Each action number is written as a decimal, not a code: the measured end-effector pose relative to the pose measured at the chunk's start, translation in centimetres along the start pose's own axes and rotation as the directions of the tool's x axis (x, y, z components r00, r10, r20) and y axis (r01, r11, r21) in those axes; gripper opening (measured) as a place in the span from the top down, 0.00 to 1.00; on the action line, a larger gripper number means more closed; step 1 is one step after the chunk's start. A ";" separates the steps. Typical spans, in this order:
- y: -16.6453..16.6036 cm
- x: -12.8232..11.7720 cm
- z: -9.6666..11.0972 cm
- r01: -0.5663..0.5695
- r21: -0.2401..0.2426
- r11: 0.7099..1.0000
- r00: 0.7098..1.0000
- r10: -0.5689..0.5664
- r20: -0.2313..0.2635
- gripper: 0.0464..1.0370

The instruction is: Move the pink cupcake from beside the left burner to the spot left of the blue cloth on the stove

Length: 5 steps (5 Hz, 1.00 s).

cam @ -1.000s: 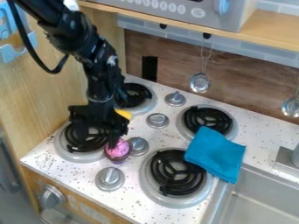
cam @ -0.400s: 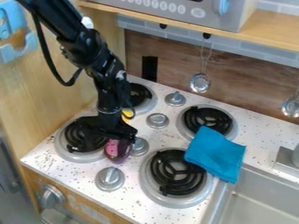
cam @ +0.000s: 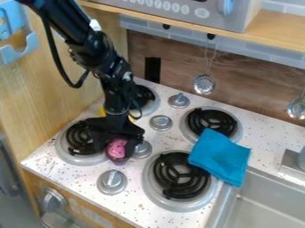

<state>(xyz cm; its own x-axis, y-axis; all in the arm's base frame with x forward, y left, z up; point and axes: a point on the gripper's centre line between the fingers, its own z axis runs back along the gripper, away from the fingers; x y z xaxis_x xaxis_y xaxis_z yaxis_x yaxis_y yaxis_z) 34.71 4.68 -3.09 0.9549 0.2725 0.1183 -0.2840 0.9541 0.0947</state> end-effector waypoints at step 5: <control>-0.6 -0.3 -0.9 -0.002 -0.003 1.000 0.999 0.002 -0.032 0.12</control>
<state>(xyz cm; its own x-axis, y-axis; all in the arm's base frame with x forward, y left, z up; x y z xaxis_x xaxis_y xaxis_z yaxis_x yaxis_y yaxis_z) 34.65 4.11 -4.07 0.9566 0.2781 0.0869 -0.2857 0.9540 0.0912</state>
